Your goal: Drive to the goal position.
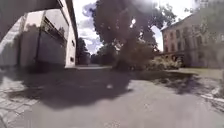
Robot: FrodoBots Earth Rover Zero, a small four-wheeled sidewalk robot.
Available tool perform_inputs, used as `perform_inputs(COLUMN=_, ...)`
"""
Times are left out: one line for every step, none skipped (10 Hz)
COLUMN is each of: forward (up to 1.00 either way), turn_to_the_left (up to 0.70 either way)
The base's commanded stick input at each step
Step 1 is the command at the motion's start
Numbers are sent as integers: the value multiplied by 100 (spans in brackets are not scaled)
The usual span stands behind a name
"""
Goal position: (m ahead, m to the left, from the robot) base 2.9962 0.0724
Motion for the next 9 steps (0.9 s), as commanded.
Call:
perform_inputs(forward=85, turn_to_the_left=1)
perform_inputs(forward=85, turn_to_the_left=1)
perform_inputs(forward=85, turn_to_the_left=1)
perform_inputs(forward=85, turn_to_the_left=1)
perform_inputs(forward=85, turn_to_the_left=1)
perform_inputs(forward=85, turn_to_the_left=1)
perform_inputs(forward=85, turn_to_the_left=1)
perform_inputs(forward=85, turn_to_the_left=1)
perform_inputs(forward=85, turn_to_the_left=1)
